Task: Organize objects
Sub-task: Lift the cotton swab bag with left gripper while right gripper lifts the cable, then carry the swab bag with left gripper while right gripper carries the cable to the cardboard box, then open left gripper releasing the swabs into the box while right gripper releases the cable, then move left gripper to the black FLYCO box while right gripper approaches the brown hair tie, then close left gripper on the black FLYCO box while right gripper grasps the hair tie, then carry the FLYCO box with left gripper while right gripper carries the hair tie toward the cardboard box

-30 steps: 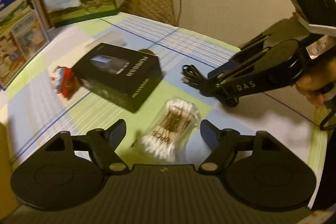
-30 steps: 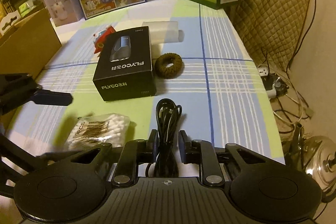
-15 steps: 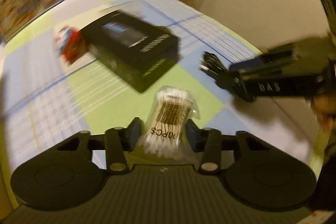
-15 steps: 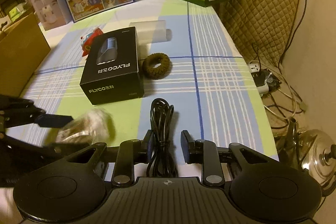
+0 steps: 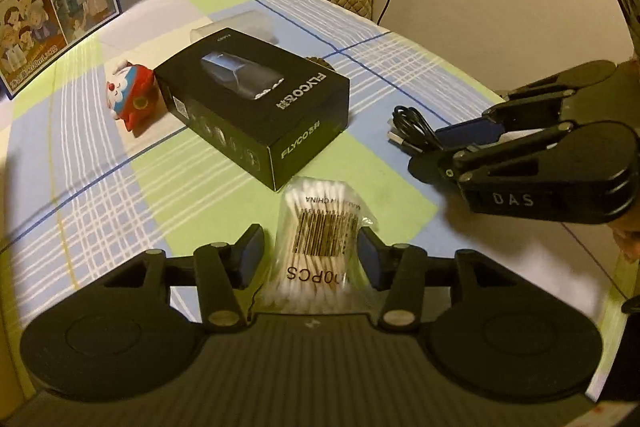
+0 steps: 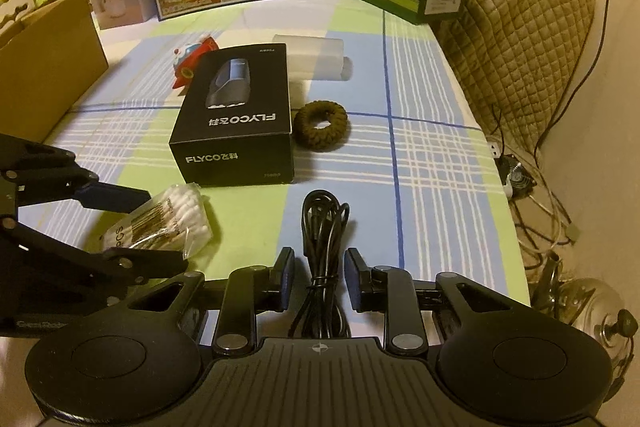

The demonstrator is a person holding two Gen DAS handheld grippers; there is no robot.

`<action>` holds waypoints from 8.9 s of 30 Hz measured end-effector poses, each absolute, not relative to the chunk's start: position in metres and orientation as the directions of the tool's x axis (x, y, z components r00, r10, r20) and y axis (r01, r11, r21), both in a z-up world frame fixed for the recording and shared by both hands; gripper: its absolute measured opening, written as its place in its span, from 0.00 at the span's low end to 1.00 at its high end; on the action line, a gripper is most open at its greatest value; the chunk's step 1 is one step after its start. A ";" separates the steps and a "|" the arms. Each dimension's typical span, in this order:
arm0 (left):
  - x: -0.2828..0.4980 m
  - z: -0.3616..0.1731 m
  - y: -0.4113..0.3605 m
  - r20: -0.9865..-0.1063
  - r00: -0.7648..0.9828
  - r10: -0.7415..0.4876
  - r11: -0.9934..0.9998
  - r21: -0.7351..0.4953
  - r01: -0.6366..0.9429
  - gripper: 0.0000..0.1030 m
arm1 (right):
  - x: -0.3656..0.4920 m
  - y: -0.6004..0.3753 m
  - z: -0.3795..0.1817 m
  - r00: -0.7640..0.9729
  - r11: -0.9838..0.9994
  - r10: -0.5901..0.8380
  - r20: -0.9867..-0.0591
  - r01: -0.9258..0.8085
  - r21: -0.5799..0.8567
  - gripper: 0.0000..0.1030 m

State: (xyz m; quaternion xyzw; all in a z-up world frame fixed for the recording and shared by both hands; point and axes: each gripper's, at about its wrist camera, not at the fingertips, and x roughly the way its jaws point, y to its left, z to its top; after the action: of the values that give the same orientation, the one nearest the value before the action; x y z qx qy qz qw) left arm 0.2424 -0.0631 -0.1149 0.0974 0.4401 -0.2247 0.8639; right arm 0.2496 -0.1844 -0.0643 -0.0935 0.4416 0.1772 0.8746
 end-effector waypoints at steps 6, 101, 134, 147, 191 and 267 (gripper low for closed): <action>0.239 -0.112 -0.063 -0.809 0.512 -0.289 0.895 -0.038 0.445 0.23 | 0.247 -0.178 -0.064 0.545 0.908 0.234 -0.805 -0.418 -0.019 0.15; 0.042 0.087 0.218 -0.641 0.764 0.077 0.988 -0.052 -0.143 0.19 | 0.119 0.063 0.086 0.404 0.655 0.644 -0.650 -0.730 0.196 0.13; 0.072 0.054 0.253 -0.664 0.745 0.073 0.984 -0.071 -0.161 0.51 | 0.145 0.105 0.069 0.353 0.647 0.655 -0.668 -0.718 0.256 0.13; 0.063 0.053 0.257 -0.666 0.738 0.114 0.979 -0.052 -0.198 0.66 | 0.165 0.093 0.089 0.401 0.668 0.695 -0.597 -0.668 0.329 0.50; 0.151 0.031 0.021 -0.666 0.735 -0.128 0.990 -0.130 0.055 0.99 | 0.167 -0.231 0.032 0.676 0.945 0.321 -0.663 -0.180 0.274 0.50; 0.296 -0.098 -0.002 -0.772 0.617 -0.155 0.982 -0.053 0.180 0.76 | 0.331 -0.152 -0.070 0.637 0.896 0.347 -0.689 -0.442 0.042 0.16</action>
State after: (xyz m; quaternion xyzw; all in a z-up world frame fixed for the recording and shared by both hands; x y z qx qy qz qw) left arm 0.2964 -0.0019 -0.0978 0.0149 0.4277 -0.0933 0.8990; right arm 0.3308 -0.1524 -0.0703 -0.0651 0.3658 0.2184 0.9024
